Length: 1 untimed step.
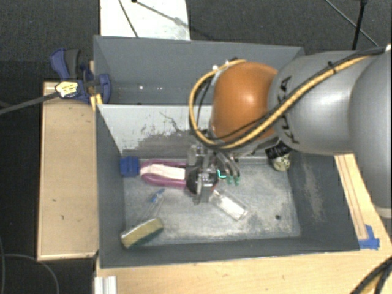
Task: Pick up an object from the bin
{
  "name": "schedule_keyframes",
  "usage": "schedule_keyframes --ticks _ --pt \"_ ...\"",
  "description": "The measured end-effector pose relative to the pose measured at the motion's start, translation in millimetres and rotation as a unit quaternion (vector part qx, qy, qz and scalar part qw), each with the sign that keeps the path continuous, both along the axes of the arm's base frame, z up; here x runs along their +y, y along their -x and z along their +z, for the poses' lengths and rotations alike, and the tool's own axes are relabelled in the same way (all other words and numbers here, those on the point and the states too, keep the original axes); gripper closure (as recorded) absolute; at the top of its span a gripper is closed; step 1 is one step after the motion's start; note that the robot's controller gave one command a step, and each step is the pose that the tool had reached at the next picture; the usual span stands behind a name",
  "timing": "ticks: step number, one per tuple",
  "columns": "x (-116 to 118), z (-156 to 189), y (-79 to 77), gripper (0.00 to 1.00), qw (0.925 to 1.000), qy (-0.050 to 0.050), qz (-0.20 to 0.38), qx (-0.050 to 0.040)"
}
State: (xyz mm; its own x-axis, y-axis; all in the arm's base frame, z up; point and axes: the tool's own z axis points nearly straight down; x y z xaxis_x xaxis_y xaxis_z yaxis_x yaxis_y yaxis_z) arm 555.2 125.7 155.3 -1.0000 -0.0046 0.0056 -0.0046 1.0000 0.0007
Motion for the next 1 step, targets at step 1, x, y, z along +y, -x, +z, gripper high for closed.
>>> schedule_keyframes --ticks 1 --pt "-66.2 -84.1 -36.2 0.0 0.9944 -0.001 0.106 -0.0046"
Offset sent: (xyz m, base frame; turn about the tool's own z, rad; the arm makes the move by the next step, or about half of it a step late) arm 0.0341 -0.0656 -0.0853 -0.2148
